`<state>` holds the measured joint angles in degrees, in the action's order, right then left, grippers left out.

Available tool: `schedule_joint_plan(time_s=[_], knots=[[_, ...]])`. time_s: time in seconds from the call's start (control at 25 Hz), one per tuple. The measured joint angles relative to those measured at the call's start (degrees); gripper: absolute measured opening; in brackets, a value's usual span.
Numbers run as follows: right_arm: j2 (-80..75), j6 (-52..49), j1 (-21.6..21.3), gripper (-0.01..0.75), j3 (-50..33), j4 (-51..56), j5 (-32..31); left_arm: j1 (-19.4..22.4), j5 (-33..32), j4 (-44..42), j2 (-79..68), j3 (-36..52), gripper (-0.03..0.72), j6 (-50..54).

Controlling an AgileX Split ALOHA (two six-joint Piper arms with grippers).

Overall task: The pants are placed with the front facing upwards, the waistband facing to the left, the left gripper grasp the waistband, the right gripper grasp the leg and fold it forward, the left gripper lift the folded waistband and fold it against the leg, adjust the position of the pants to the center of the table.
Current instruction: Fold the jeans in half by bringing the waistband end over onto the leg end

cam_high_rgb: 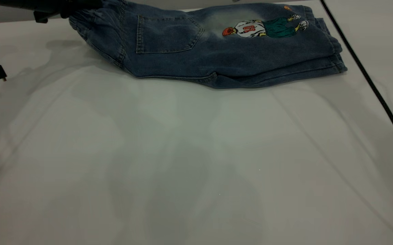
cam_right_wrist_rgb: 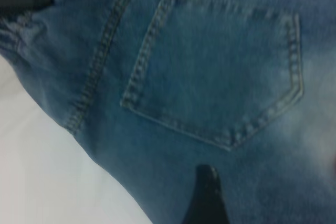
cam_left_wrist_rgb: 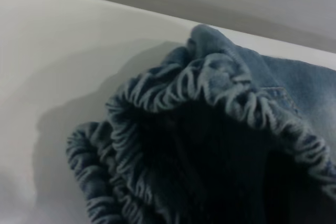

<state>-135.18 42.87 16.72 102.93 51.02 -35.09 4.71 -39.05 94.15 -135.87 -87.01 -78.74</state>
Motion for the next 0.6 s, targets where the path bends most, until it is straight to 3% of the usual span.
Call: schedule_joint_plan(time_s=[0.36, 0.6], knots=[[-6.8, -24.0, 3.7, 0.484, 15.2, -24.5, -14.4, -1.9, 0.1, -0.2, 0.0, 0.0, 0.038, 0.0], [-10.9, -30.6, 7.0, 0.484, 25.6, -35.4, -17.3, -2.0, -0.3, -1.4, 0.0, 0.0, 0.038, 0.1]])
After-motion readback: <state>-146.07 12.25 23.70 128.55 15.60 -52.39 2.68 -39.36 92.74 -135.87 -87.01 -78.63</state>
